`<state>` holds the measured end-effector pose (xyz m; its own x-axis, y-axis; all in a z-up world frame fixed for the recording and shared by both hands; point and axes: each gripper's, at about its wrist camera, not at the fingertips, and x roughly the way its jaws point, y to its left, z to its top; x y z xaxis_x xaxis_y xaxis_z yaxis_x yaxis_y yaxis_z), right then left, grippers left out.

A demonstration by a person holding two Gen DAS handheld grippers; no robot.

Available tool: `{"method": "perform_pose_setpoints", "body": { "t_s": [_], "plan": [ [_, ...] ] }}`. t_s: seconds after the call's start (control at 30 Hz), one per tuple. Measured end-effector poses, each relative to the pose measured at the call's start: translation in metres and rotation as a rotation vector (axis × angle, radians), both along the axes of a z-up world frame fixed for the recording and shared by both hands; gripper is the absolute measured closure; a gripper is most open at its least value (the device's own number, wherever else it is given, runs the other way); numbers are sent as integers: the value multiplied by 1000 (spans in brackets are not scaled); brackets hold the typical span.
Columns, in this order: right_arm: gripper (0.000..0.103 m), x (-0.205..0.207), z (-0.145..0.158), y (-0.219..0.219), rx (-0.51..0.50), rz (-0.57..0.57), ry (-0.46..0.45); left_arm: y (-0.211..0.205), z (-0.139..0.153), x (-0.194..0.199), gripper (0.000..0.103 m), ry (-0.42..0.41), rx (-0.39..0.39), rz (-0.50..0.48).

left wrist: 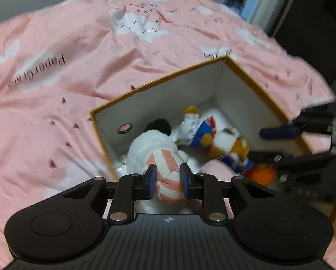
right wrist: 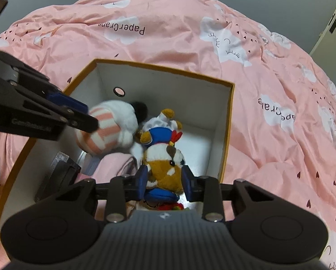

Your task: Organize objects

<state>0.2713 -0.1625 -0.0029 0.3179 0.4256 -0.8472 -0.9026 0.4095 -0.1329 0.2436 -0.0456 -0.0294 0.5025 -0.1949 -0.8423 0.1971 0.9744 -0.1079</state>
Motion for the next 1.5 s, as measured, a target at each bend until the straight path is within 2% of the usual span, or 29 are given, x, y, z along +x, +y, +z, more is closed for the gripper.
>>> {"method": "perform_pose_setpoints", "body": {
  "t_s": [0.13,0.2,0.3,0.37,0.47,0.63,0.87,1.03,1.17,1.23,1.37,1.43,1.5],
  "plan": [
    [70,0,-4,-1,-9,4,-12,-8,5,-5,74,-31,140,-90],
    [70,0,-4,-1,-10,6,-12,-19,3,-8,74,-31,218,-175],
    [70,1,-5,2,-18,6,-10,-34,-7,-15,75,6,232,-269],
    [70,-1,-7,3,-29,9,-8,-38,-17,-17,77,33,220,-279],
    [71,-5,-9,6,-57,19,3,-33,-30,-14,80,64,186,-246],
    [76,-9,-14,11,-89,10,-27,-25,-29,-7,81,33,133,-203],
    [80,4,-16,22,-19,-106,-46,-16,-26,-6,80,-37,48,-122],
    [80,5,-10,18,24,-143,-50,-6,-14,-18,72,-115,-3,-53],
    [79,-4,6,4,96,-184,-58,2,5,-33,64,-188,-47,20],
    [68,-13,18,-4,150,-195,-48,5,18,-44,61,-236,-64,62],
    [56,-41,42,-19,257,-211,-55,8,44,-71,50,-326,-66,123],
    [45,-58,51,-27,312,-216,-64,10,53,-82,49,-352,-58,148],
    [45,-75,60,-35,353,-224,-83,12,62,-94,48,-370,-53,175]
  ]
}}
